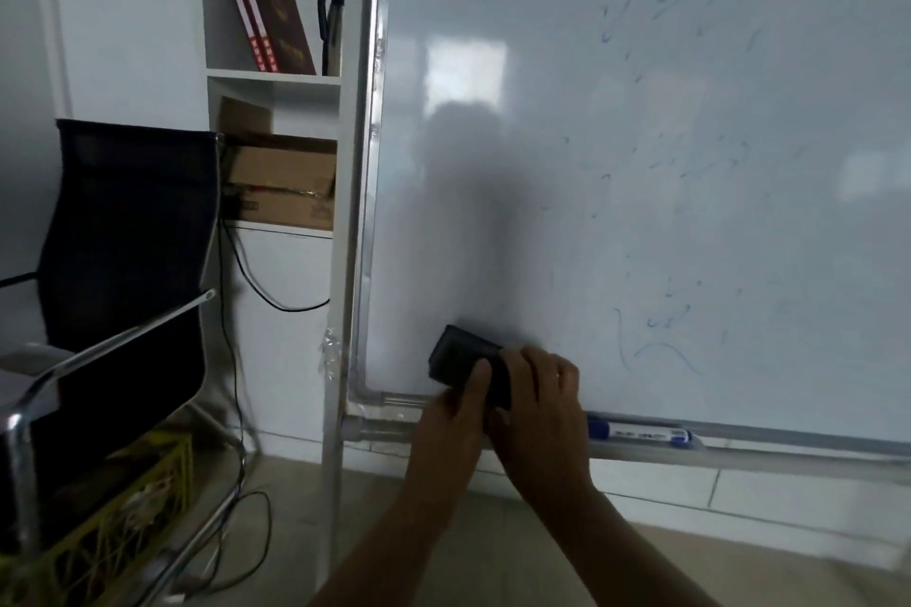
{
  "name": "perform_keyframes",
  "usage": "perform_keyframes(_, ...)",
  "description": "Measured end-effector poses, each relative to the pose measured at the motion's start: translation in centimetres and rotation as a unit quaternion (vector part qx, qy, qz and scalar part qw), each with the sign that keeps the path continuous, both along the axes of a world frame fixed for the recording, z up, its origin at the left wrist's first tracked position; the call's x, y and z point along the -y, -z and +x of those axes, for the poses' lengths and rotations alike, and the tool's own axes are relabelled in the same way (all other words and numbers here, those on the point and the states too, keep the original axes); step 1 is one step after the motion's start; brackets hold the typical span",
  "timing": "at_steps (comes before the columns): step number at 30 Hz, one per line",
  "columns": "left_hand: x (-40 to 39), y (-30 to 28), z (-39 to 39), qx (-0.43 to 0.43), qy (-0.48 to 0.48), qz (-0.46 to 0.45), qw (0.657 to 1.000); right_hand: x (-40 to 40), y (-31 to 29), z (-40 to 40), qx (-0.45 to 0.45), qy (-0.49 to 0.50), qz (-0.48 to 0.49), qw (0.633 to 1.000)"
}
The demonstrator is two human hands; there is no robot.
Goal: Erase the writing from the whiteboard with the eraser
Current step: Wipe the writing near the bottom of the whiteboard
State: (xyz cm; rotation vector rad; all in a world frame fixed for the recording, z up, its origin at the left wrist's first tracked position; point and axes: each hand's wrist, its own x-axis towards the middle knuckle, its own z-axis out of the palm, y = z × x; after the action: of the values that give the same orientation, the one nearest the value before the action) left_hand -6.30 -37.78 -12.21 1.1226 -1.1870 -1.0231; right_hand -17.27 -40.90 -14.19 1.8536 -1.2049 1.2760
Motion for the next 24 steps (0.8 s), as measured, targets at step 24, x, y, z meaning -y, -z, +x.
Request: perform_keyframes(24, 0.2, -1.3, -1.8, -0.193, -0.053, 0.035, 0.979, 0.6, 3.4, -14.2, 0.837, -0.226, 0.256, 0.428)
